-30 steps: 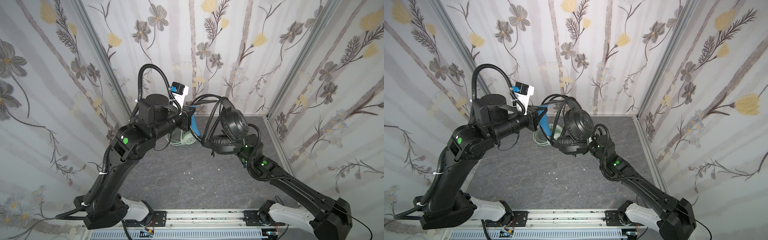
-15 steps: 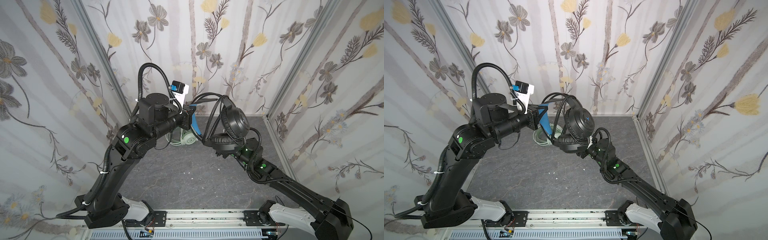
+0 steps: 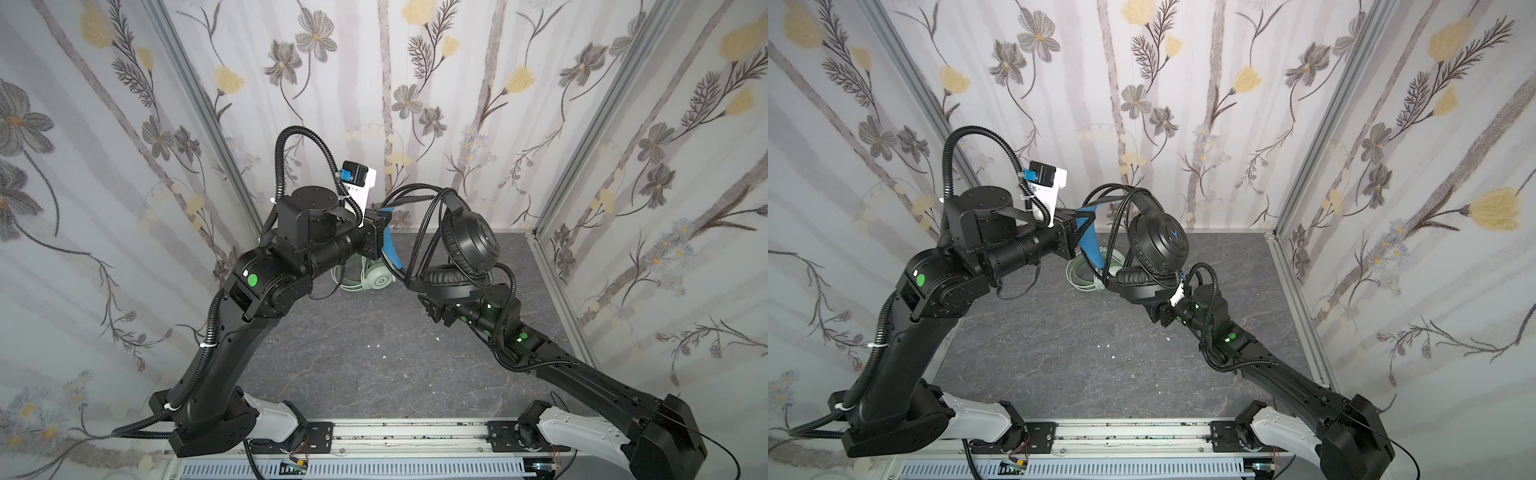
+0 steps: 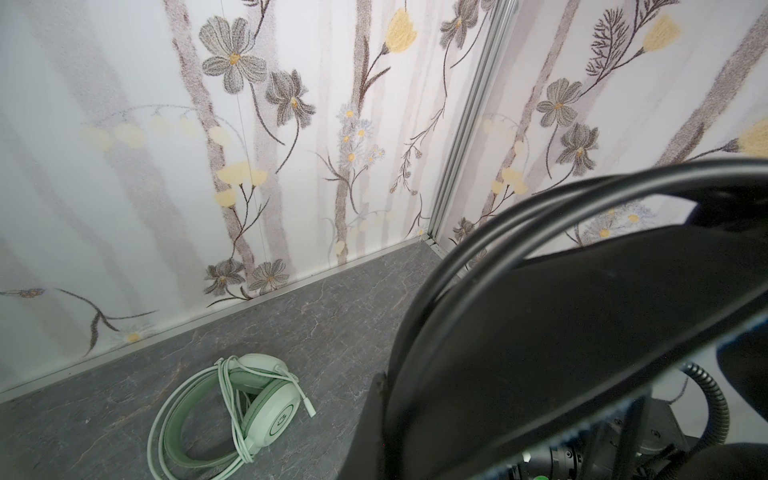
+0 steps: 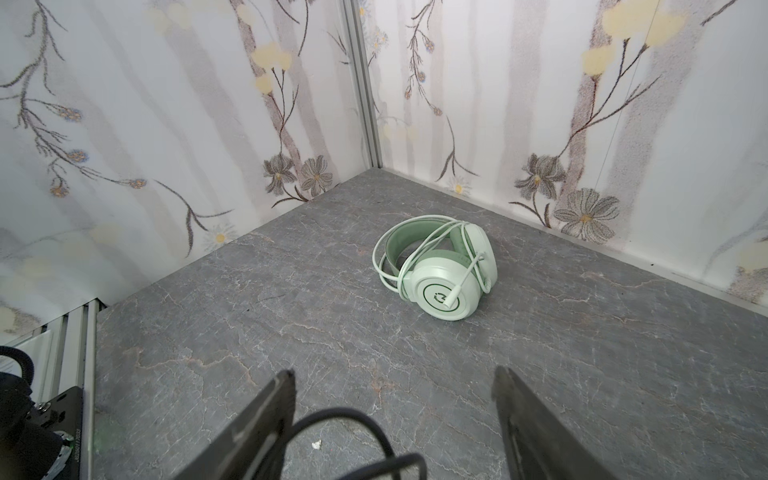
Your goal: Wrap the headphones
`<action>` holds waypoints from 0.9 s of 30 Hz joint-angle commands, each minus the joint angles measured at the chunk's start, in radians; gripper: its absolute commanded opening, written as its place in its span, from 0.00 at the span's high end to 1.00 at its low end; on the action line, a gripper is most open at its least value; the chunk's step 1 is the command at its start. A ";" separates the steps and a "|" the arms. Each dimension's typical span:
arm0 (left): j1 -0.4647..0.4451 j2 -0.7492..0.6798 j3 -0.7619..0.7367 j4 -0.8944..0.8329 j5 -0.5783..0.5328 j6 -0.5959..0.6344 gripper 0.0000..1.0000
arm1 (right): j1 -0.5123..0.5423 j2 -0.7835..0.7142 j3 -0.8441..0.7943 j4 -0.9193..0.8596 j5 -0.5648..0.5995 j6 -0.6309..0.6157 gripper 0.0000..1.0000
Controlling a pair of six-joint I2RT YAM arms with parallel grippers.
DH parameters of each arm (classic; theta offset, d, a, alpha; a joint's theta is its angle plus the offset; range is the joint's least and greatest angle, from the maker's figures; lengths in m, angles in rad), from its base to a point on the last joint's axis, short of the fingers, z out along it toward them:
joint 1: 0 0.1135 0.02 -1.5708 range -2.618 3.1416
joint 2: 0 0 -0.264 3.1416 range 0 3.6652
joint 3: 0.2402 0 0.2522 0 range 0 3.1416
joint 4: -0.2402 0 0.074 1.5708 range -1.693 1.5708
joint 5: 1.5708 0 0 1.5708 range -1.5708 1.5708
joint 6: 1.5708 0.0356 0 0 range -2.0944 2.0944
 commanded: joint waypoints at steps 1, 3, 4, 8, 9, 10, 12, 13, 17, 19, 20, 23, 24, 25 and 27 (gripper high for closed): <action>0.001 -0.006 0.012 0.085 -0.003 -0.035 1.00 | 0.000 0.003 -0.017 0.049 -0.017 0.021 0.25; 0.001 -0.006 0.011 0.086 -0.003 -0.034 1.00 | 0.000 0.003 -0.027 0.049 -0.017 0.025 0.25; 0.002 -0.006 0.010 0.086 -0.003 -0.035 1.00 | 0.000 0.002 -0.032 0.052 -0.017 0.029 0.25; 0.002 -0.008 0.012 0.092 -0.003 -0.036 1.00 | 0.001 0.001 -0.055 0.070 -0.017 0.048 0.25; 0.002 -0.008 0.012 0.091 -0.003 -0.035 1.00 | 0.000 0.002 -0.061 0.077 -0.015 0.052 0.26; 0.002 -0.008 0.011 0.091 -0.001 -0.035 1.00 | 0.001 0.006 -0.062 0.081 -0.016 0.056 0.26; 0.002 -0.008 0.009 0.092 -0.001 -0.037 1.00 | 0.000 0.014 -0.062 0.087 -0.016 0.062 0.28; 0.002 -0.008 0.009 0.091 -0.001 -0.037 1.00 | 0.000 0.019 -0.062 0.088 -0.013 0.065 0.29; 0.002 -0.010 0.009 0.094 -0.001 -0.037 1.00 | 0.000 0.039 -0.066 0.101 0.007 0.086 0.31; 0.001 -0.010 0.009 0.094 -0.002 -0.036 1.00 | 0.000 0.049 -0.065 0.113 0.008 0.100 0.32; 0.003 -0.010 0.009 0.094 -0.001 -0.035 1.00 | 0.000 0.054 -0.064 0.118 0.009 0.107 0.33; 0.002 -0.011 0.009 0.093 -0.001 -0.035 1.00 | 0.001 0.069 -0.060 0.137 0.015 0.130 0.34; 0.002 -0.011 0.009 0.093 -0.001 -0.036 1.00 | 0.001 0.074 -0.060 0.144 0.014 0.137 0.34; 0.002 -0.011 0.009 0.093 -0.001 -0.035 1.00 | 0.000 0.079 -0.059 0.153 0.011 0.143 0.35; 0.002 -0.010 0.009 0.093 -0.001 -0.036 1.00 | 0.000 0.093 -0.053 0.160 0.003 0.151 0.36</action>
